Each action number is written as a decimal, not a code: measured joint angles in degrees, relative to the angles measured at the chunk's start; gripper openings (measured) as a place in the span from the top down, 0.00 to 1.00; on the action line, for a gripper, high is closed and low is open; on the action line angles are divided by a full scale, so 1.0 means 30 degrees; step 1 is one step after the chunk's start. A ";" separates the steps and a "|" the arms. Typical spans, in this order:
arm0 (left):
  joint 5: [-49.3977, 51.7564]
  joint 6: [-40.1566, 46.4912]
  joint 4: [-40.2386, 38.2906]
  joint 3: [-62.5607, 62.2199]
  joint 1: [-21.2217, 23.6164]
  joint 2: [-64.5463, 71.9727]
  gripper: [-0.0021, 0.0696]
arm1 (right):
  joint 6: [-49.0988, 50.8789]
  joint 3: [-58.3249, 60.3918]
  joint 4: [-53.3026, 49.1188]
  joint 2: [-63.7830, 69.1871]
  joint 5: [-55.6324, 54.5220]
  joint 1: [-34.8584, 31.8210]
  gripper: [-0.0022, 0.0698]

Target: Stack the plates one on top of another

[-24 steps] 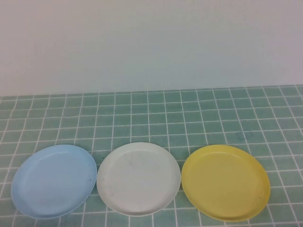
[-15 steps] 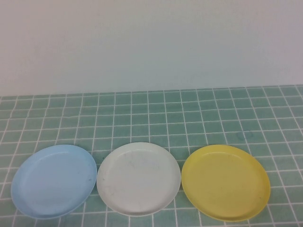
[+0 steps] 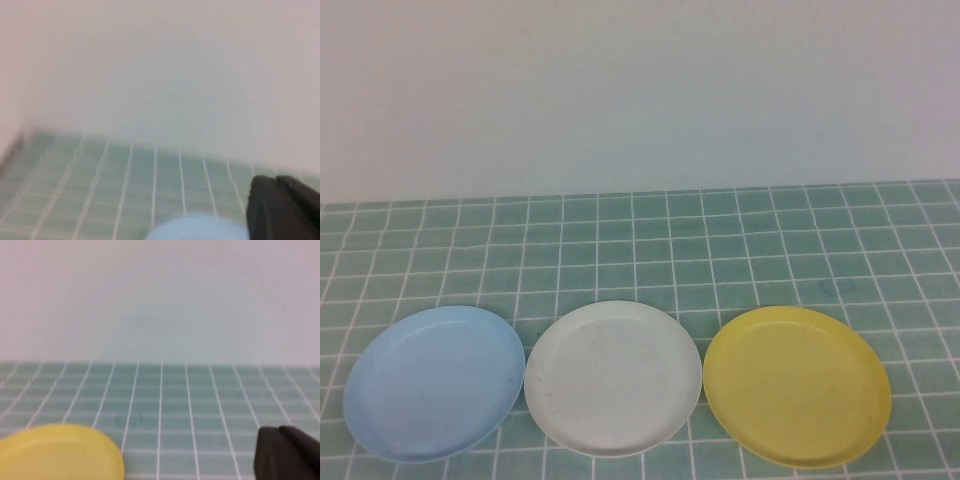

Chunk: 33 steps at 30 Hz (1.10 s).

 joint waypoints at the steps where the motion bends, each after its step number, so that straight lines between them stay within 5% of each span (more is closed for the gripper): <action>1: -0.0969 0.0000 0.0000 0.0025 0.0000 0.0000 0.95 | 0.0000 0.0000 0.0000 0.0000 -0.0563 0.0000 0.97; 19: -0.5528 0.0433 0.0038 0.0000 0.0000 0.0000 0.95 | 0.0000 0.0000 0.0000 0.0000 -0.2925 0.0000 0.97; 27: -0.7039 -0.3823 -0.0591 -0.0013 0.0000 0.0000 0.97 | 0.0000 0.0000 0.0000 0.0000 -0.5171 0.0000 0.97; 33: 0.0119 -0.4400 -0.0480 -0.3290 0.0000 -0.0009 0.97 | 0.0337 0.0000 0.0428 0.0000 -0.7021 0.0000 0.97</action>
